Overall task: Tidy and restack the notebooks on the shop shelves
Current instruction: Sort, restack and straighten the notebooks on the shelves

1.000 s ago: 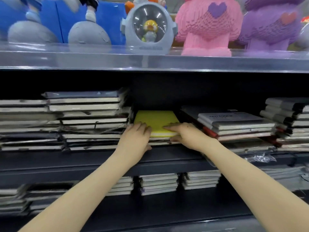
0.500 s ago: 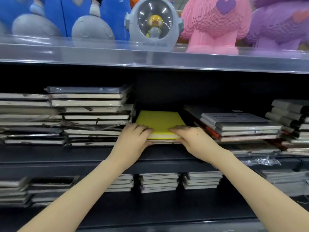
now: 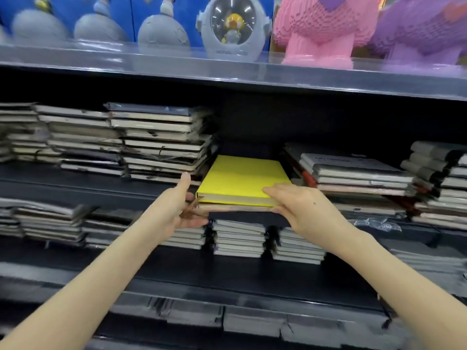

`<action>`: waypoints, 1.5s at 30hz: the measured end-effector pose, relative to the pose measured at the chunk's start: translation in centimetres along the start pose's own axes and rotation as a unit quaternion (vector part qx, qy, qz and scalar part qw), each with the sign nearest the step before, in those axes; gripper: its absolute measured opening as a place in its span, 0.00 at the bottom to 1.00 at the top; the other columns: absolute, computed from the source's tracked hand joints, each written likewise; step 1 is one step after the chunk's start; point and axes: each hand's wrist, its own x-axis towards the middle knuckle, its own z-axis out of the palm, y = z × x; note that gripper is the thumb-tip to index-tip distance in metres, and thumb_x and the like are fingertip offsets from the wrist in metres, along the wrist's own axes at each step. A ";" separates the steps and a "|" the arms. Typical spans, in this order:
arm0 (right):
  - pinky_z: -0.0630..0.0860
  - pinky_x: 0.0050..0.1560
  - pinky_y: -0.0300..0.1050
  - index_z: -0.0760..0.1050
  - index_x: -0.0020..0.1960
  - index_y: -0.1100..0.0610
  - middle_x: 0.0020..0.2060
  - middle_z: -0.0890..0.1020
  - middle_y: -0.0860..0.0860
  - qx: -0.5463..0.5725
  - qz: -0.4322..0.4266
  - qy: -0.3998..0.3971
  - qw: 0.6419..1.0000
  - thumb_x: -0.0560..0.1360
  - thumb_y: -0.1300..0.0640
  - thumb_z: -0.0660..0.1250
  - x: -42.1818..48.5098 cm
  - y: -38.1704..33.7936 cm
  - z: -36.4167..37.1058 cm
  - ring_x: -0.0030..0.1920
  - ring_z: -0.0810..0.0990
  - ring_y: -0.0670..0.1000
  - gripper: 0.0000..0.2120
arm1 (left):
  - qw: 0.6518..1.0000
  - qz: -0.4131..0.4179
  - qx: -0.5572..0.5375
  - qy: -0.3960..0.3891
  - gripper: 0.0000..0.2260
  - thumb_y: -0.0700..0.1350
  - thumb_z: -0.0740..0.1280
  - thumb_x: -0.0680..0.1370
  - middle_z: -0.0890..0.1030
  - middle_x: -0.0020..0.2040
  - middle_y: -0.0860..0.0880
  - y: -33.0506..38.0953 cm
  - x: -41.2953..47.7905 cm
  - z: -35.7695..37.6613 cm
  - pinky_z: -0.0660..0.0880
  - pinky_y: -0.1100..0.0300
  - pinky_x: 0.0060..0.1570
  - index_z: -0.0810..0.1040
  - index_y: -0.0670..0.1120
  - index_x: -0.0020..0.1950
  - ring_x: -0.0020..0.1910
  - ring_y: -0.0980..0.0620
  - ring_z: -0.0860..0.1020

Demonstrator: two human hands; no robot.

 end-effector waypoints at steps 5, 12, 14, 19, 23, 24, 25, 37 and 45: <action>0.82 0.36 0.56 0.80 0.53 0.66 0.42 0.84 0.60 -0.007 -0.008 0.050 0.999 0.66 0.64 0.69 -2.7 -1.5 -1.1 0.44 0.84 0.62 0.16 | 0.989 -0.062 -0.117 -0.063 0.19 0.55 0.62 0.79 0.82 0.52 0.39 0.3 -1.5 1.7 0.81 0.43 0.42 0.75 0.39 0.57 0.49 0.39 0.82; 0.71 0.66 0.50 0.79 0.61 0.55 0.60 0.79 0.49 0.187 0.156 0.014 0.970 0.72 0.59 0.73 -7.1 -4.4 -1.7 0.65 0.74 0.48 0.18 | 0.998 -0.009 -0.063 -0.008 0.13 0.46 0.68 0.77 0.83 0.47 0.41 -2.3 -5.1 1.9 0.78 0.41 0.50 0.78 0.37 0.55 0.46 0.42 0.82; 0.73 0.65 0.47 0.79 0.61 0.51 0.59 0.79 0.43 0.293 0.263 0.027 0.919 0.72 0.48 0.71 -7.7 -5.5 -2.6 0.62 0.76 0.43 0.18 | 0.998 0.027 -0.054 -0.004 0.10 0.46 0.66 0.78 0.83 0.47 0.42 -3.5 -6.4 1.3 0.77 0.43 0.53 0.79 0.38 0.50 0.46 0.43 0.82; 0.76 0.50 0.42 0.70 0.69 0.52 0.57 0.77 0.44 0.298 0.437 0.048 0.847 0.73 0.41 0.67 -7.4 -8.7 -3.4 0.54 0.77 0.46 0.28 | 0.989 0.124 -0.052 -0.067 0.06 0.45 0.63 0.80 0.85 0.39 0.53 -5.0 -10.9 -0.2 0.80 0.58 0.41 0.78 0.46 0.47 0.38 0.55 0.83; 0.79 0.48 0.47 0.71 0.66 0.53 0.58 0.80 0.49 0.493 0.494 0.087 0.711 0.72 0.47 0.71 -8.1 -11.1 -5.2 0.52 0.81 0.50 0.25 | 0.980 0.157 -0.041 -0.113 0.06 0.44 0.62 0.80 0.84 0.47 0.50 -5.0 -14.0 -1.2 0.80 0.58 0.42 0.78 0.46 0.53 0.44 0.52 0.83; 0.79 0.48 0.49 0.71 0.67 0.54 0.58 0.80 0.50 0.502 0.493 0.108 0.702 0.72 0.50 0.71 -8.6 -11.7 -5.8 0.52 0.81 0.51 0.25 | 0.977 0.164 -0.040 -0.133 0.07 0.44 0.62 0.80 0.84 0.49 0.49 -5.2 -14.7 -1.2 0.80 0.58 0.42 0.77 0.46 0.55 0.46 0.52 0.83; 0.80 0.49 0.50 0.71 0.67 0.54 0.57 0.80 0.50 0.503 0.493 0.129 0.698 0.73 0.52 0.71 -9.2 -12.2 -6.3 0.53 0.81 0.52 0.24 | 0.973 0.166 -0.042 -0.153 0.08 0.44 0.62 0.80 0.84 0.51 0.49 -5.3 -15.4 -1.1 0.80 0.58 0.43 0.76 0.46 0.57 0.47 0.51 0.83; 0.81 0.47 0.44 0.71 0.66 0.49 0.55 0.81 0.44 0.418 0.487 0.304 0.704 0.74 0.53 0.68 -20.1 -11.1 -13.0 0.51 0.82 0.45 0.20 | 0.935 0.298 0.103 -0.162 0.28 0.54 0.65 0.76 0.72 0.62 0.58 -5.7 -20.2 11.3 0.74 0.53 0.59 0.60 0.53 0.74 0.61 0.55 0.74; 0.80 0.50 0.50 0.71 0.67 0.50 0.56 0.82 0.46 0.380 0.516 0.347 0.685 0.72 0.51 0.69 -31.2 -1.6 -17.8 0.53 0.82 0.50 0.23 | 0.902 0.347 0.093 -0.241 0.18 0.50 0.65 0.78 0.77 0.57 0.61 -7.0 -22.1 27.3 0.76 0.54 0.57 0.67 0.57 0.67 0.56 0.58 0.77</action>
